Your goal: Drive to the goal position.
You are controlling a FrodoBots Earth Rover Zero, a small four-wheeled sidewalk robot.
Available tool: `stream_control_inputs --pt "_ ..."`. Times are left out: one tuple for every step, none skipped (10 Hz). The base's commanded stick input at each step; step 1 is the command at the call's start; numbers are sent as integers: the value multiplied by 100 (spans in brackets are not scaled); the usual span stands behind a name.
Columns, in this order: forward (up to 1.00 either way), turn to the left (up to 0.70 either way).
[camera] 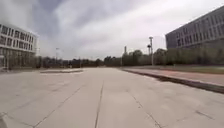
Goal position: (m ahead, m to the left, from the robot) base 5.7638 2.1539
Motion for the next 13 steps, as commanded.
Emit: stream_control_inputs --pt "50 0" --pt "50 0" --pt "50 0" --pt "50 0" --pt "50 0" --pt "50 0" --pt "50 0" --pt "50 0" --pt "50 0" --pt "50 0" --pt "50 0" --pt "50 0" --pt "50 0"
